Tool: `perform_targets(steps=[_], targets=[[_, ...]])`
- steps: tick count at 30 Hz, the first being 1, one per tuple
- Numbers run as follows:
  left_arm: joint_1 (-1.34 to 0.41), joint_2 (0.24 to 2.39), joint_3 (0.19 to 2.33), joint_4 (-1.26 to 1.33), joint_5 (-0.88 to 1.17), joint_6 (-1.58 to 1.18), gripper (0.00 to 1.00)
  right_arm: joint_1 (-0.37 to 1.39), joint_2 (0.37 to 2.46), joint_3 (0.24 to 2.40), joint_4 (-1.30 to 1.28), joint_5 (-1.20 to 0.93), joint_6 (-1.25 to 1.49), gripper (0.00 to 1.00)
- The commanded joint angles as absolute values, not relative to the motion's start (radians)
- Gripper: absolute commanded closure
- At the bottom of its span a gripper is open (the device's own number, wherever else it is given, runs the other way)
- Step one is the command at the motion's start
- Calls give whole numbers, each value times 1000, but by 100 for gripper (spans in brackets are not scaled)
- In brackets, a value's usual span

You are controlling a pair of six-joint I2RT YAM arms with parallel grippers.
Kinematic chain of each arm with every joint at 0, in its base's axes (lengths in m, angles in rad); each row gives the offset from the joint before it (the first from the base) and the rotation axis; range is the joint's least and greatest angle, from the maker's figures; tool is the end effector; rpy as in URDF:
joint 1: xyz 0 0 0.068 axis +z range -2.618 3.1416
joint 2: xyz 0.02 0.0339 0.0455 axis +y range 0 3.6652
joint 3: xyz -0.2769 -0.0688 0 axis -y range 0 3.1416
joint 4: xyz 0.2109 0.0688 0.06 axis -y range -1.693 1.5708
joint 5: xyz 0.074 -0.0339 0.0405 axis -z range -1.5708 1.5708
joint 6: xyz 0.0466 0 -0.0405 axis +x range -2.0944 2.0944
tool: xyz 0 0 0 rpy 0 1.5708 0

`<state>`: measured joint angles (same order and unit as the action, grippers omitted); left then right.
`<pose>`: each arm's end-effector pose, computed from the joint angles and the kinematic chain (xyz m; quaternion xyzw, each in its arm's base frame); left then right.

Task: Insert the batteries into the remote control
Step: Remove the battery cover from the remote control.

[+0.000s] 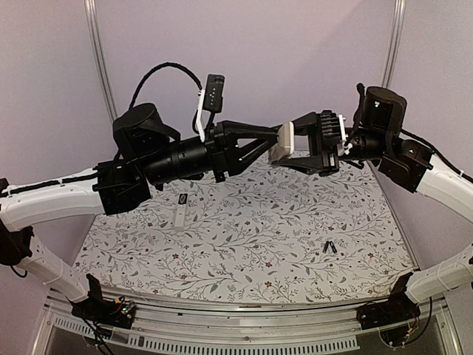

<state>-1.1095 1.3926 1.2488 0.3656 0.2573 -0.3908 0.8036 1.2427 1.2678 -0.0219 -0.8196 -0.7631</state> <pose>0.1249 -0.2779 0.4414 0.3116 0.5445 -0.5867 0.5120 0.1462 0.2007 0.4412 -0.6569 0.2597 0.2944 0.6438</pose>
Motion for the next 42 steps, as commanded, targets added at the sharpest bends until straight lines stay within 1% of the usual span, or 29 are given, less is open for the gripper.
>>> perform_targets(steps=[1, 19, 26, 42], targets=[[-1101, 1400, 1233, 400, 279, -395, 68, 802, 1226, 1250, -8, -800, -750, 95], [-1101, 1379, 1211, 439, 297, -400, 66, 803, 1212, 1230, 31, -783, -729, 96], [-1098, 1395, 1227, 444, 292, -385, 65, 802, 1213, 1232, 28, -784, -727, 96], [-1095, 1441, 1259, 452, 297, -391, 66, 802, 1219, 1229, 47, -800, -721, 96]])
